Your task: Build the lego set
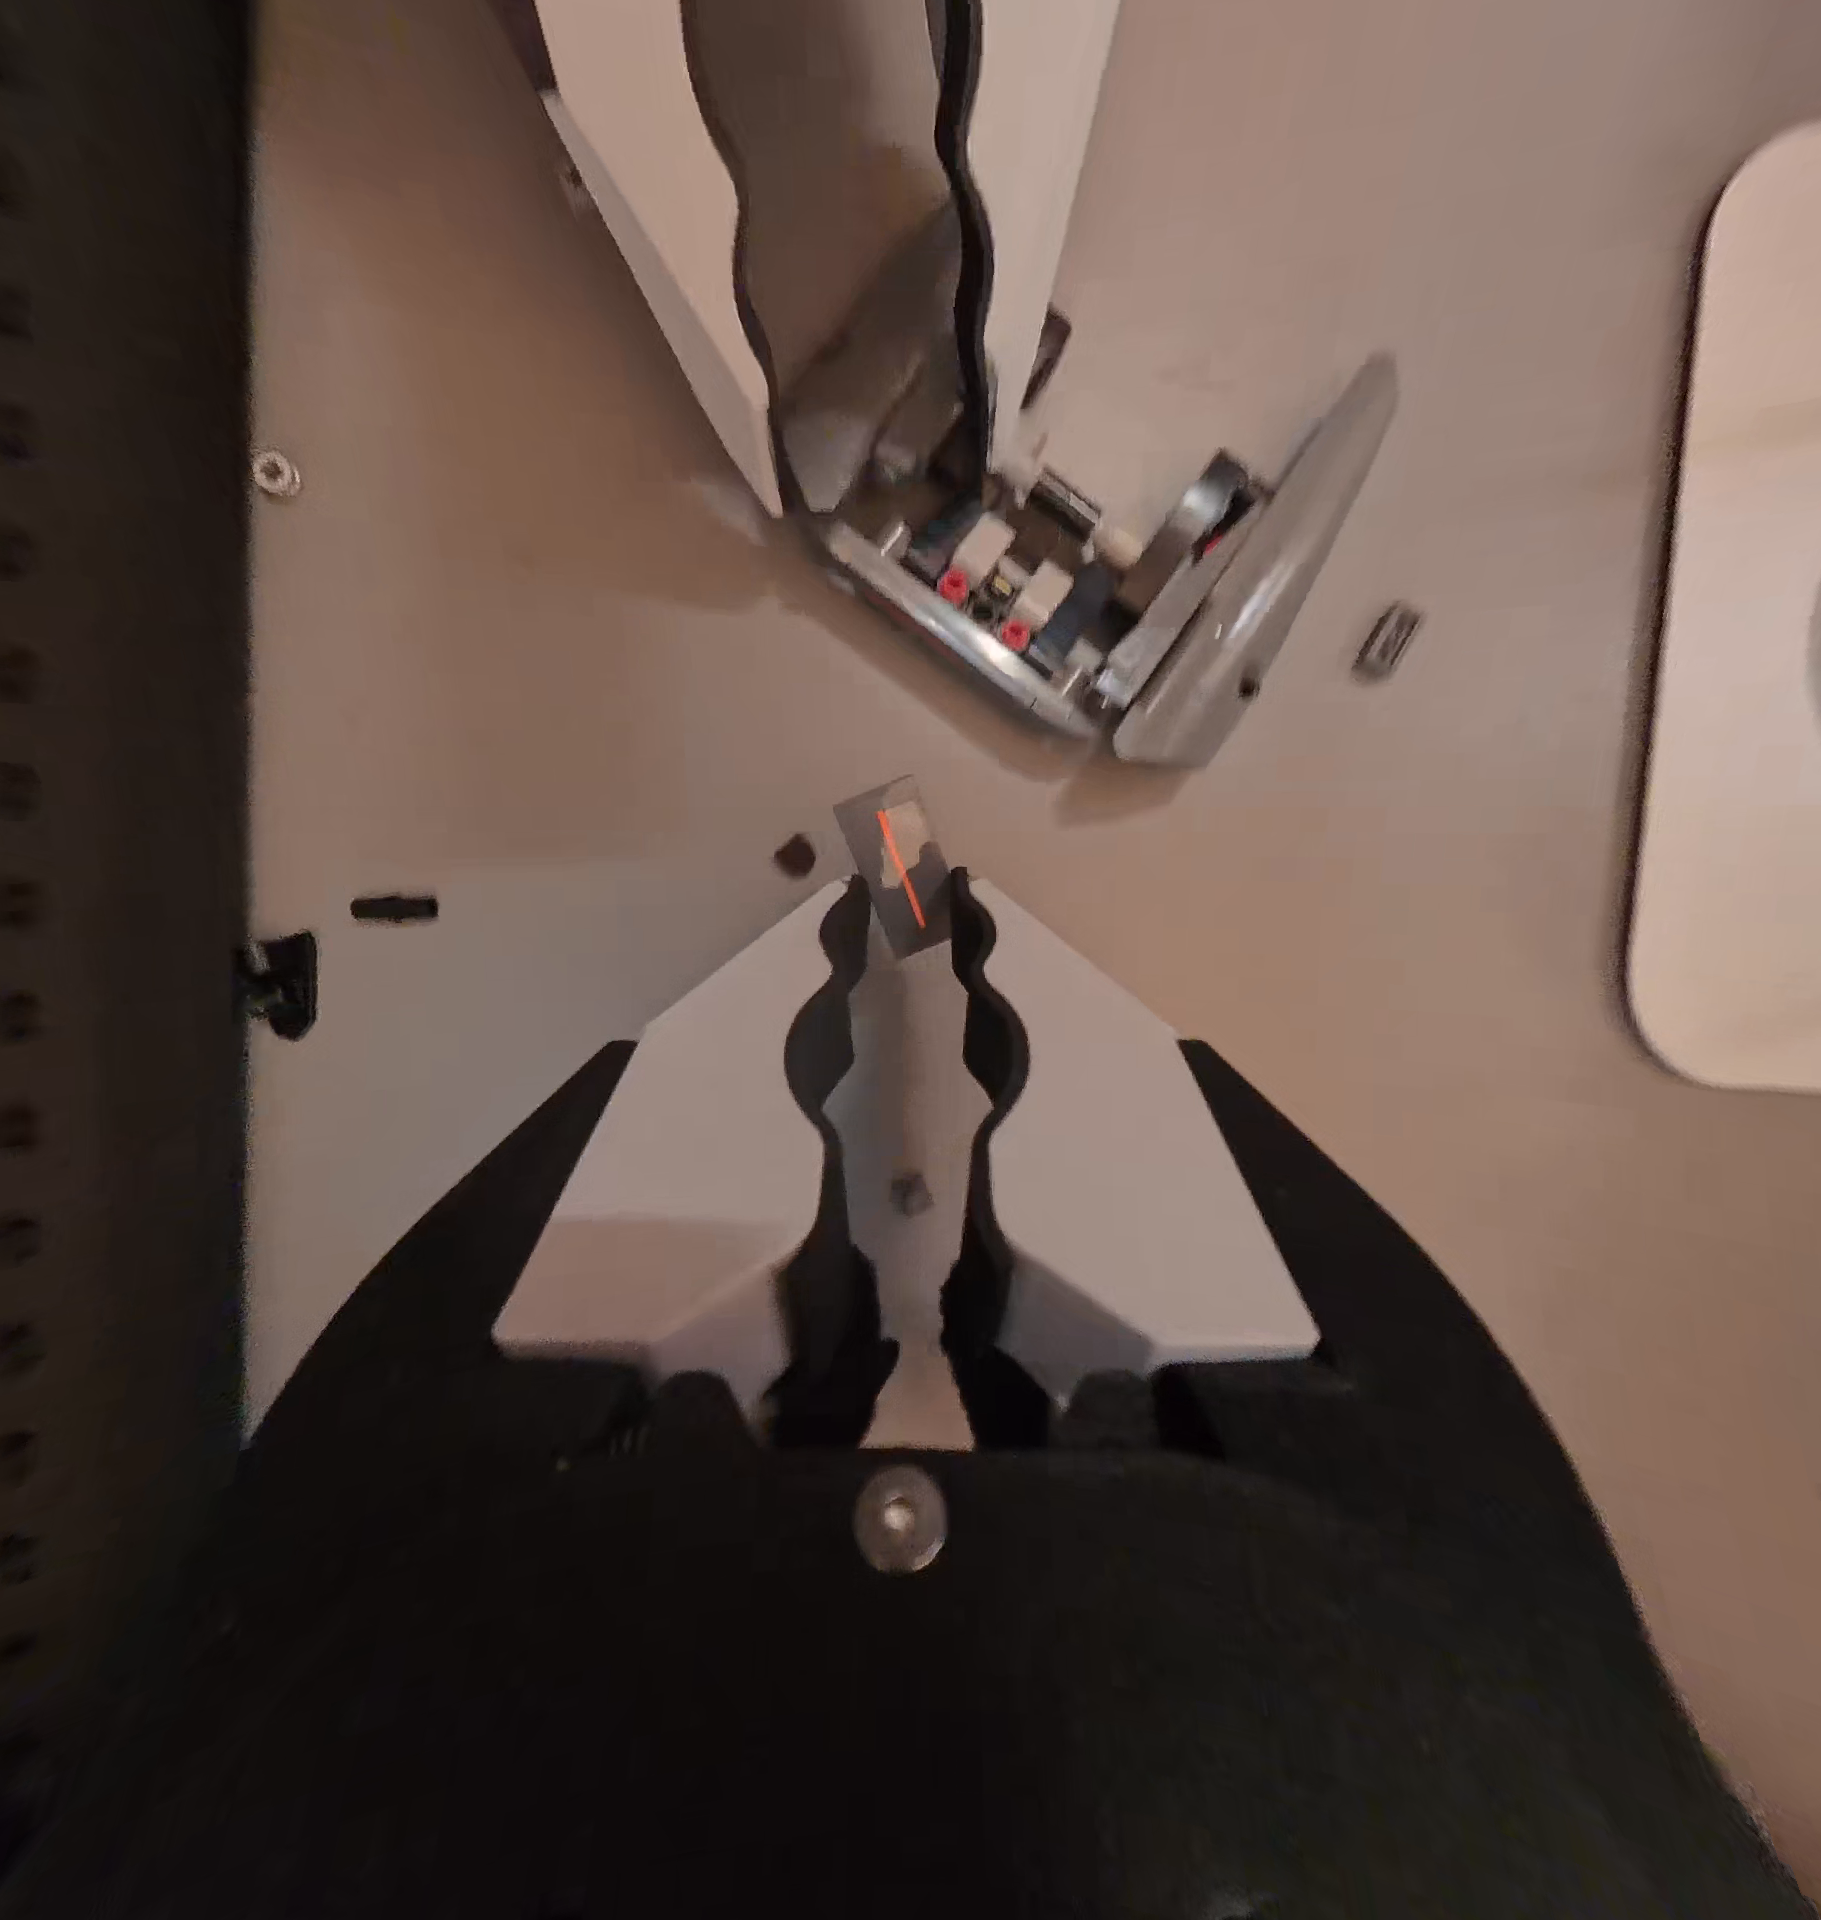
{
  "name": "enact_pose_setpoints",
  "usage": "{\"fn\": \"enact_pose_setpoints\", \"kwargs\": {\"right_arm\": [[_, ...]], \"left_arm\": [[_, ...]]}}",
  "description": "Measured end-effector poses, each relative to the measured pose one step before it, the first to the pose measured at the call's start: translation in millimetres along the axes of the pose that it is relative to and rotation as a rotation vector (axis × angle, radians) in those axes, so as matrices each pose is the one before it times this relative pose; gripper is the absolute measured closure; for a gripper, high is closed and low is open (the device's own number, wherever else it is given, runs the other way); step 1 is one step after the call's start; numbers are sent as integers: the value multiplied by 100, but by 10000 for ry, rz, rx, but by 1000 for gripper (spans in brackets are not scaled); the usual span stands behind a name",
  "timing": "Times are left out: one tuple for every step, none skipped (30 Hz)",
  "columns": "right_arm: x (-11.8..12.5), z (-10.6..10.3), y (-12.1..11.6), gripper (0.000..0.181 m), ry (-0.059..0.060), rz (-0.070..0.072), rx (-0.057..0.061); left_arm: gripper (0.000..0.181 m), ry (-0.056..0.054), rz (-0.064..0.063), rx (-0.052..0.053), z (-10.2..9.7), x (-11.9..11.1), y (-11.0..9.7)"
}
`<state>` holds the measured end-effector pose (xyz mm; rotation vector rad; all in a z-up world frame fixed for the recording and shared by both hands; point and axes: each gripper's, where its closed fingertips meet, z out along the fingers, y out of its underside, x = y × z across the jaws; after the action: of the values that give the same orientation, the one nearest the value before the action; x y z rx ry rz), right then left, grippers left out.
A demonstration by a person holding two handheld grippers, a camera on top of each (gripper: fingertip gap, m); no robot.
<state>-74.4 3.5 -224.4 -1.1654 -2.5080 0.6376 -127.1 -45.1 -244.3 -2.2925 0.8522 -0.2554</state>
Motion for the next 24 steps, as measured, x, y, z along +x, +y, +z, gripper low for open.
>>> {"fn": "enact_pose_setpoints", "kwargs": {"right_arm": [[164, 197, -595, 168, 36, -245, 76], [36, 267, -590, 168, -58, -212, 100], [-26, 305, -485, 168, -92, -173, 86], [174, 266, -357, 168, 32, -188, 16], [375, 204, -316, 168, 168, -240, -32], [377, 114, -412, 168, 168, -252, -19], [268, 36, -467, 169, 72, -221, -1], [269, 24, -419, 181, 38, -207, -35], [228, 97, -344, 181, -35, -173, -63], [89, 161, -348, 181, -136, -123, -36], [105, 147, -418, 181, -93, -96, 40], [26, 162, -197, 181, -107, -61, -51], [-74, 159, 252, 181, -149, -7, -226], [-108, 144, 346, 181, -194, 113, -157], [-479, 168, 29, 180, -449, 252, 62], [-820, 265, -107, 174, -591, 220, 93], [-791, 367, 62, 170, -415, 13, -64], [-712, 466, 267, 164, -224, -174, -203], [-715, 494, 321, 159, -203, -176, -250], [-675, 482, 181, 156, -242, -88, -171], [-442, 457, -12, 154, -157, -43, -74], [-227, 442, -86, 154, -88, -5, -67], [-255, 444, -63, 154, -137, 24, -98], [-207, 307, -153, 153, -95, -15, -21]], "left_arm": [[144, -18, -26, -54, 14, -98, 175], [146, -13, 40, -29, -41, -30, 110], [146, -48, 39, -30, -66, -80, 109], [146, -5, -22, -17, -102, -45, 89], [146, -9, -26, -4, -111, -52, 93], [146, -54, 18, -22, -79, -98, 106], [146, -102, 34, -39, -91, -161, 113], [146, -55, -10, -46, -45, -109, 131], [146, -32, -23, -27, -33, -90, 109], [146, -21, -11, 0, -86, -57, 62], [147, -5, 7, 10, -76, -19, 56], [146, -1, -22, 24, -57, -42, 63], [146, 23, -47, -2, -18, -20, 95], [146, -4, -17, 29, -40, -40, 22], [146, -16, -13, -27, -46, -39, 58], [146, -5, -7, -15, -10, -17, 37], [146, -8, 13, -13, 5, -4, 31], [146, -31, 16, -29, -27, -50, 64], [146, -28, -22, -19, -59, -76, 73], [146, -9, -38, -5, -74, -58, 102], [146, -27, -36, -1, -80, -86, 108], [146, -34, -44, -12, -79, -90, 112], [146, -21, -31, -20, -79, -50, 96], [146, -10, -28, -9, -53, -34, 59]]}}
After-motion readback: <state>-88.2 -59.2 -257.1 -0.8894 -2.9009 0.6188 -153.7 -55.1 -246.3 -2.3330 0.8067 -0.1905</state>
